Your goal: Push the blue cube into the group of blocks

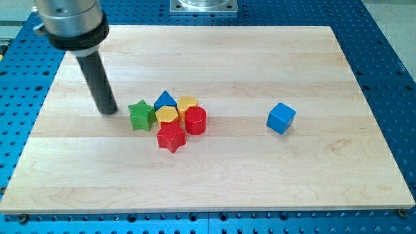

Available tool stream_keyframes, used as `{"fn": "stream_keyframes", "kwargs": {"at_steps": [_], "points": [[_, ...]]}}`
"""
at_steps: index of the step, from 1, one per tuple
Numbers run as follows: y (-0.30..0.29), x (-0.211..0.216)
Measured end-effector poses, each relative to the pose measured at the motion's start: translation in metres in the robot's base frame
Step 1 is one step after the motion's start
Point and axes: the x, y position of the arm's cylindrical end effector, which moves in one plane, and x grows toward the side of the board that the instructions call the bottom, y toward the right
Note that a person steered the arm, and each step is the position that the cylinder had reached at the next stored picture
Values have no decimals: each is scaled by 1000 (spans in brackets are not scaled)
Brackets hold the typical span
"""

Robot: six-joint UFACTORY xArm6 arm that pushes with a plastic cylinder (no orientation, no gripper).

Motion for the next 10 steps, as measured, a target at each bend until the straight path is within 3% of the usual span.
{"fn": "stream_keyframes", "kwargs": {"at_steps": [2, 3, 5, 6, 7, 8, 9, 10], "points": [[31, 6], [19, -15], [165, -147], [279, -140], [313, -69], [342, -32], [263, 24], [237, 64]]}}
